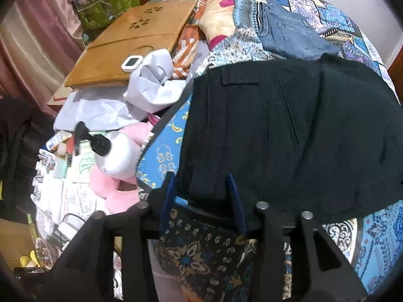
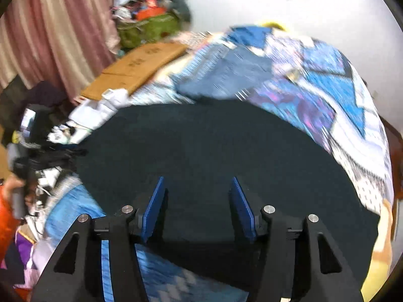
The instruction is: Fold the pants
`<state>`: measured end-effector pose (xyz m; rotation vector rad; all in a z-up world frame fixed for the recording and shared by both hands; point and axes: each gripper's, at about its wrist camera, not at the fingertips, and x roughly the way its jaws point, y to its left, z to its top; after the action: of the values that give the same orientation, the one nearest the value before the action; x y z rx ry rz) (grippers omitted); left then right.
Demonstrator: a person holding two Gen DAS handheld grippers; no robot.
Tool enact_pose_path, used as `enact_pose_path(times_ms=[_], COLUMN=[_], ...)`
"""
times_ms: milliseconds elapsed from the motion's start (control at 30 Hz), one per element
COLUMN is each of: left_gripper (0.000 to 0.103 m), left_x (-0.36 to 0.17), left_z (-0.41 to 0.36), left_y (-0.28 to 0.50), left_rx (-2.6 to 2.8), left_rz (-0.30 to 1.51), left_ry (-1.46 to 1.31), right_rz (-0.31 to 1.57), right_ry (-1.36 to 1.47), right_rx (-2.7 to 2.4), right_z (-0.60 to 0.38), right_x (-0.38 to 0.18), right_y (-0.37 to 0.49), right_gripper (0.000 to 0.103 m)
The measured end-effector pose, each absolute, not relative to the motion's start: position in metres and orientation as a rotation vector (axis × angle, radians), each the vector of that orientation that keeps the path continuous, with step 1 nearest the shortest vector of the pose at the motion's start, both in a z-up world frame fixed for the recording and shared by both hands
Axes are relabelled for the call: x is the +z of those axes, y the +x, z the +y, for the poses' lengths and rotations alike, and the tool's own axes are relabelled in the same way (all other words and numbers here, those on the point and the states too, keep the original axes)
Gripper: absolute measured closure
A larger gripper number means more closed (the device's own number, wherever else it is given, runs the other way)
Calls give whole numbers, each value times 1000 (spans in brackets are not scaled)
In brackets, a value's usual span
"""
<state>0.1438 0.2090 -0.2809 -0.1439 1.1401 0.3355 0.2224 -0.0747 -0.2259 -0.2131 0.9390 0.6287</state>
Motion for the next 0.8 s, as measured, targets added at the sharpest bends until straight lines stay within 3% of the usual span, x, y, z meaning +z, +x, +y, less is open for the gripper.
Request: enact_pose_path(times_ms=[100,367,467,700,800], left_gripper=[39,23,17,14,14], left_x=[-266,-212,-198,-202,-222], left_z=[210,180,156,82,41], left_y=[141,169,190,239,254], left_rx=[340,254,196,79,-3], left_rz=[1112,1017,988,1016,1089], left_ry=[-152,-156,-154,-63,0], right_rz=[941,932,903,999,956], right_ry=[-155,-37,6,108,159], right_rx=[638,585,495,433,463], right_z=[-100,-161,-191,-232,-249], right_x=[-231,-211,-206,-239,-234], right_y=[217,202,214,214,194], right_gripper=[48,46,40,39,38])
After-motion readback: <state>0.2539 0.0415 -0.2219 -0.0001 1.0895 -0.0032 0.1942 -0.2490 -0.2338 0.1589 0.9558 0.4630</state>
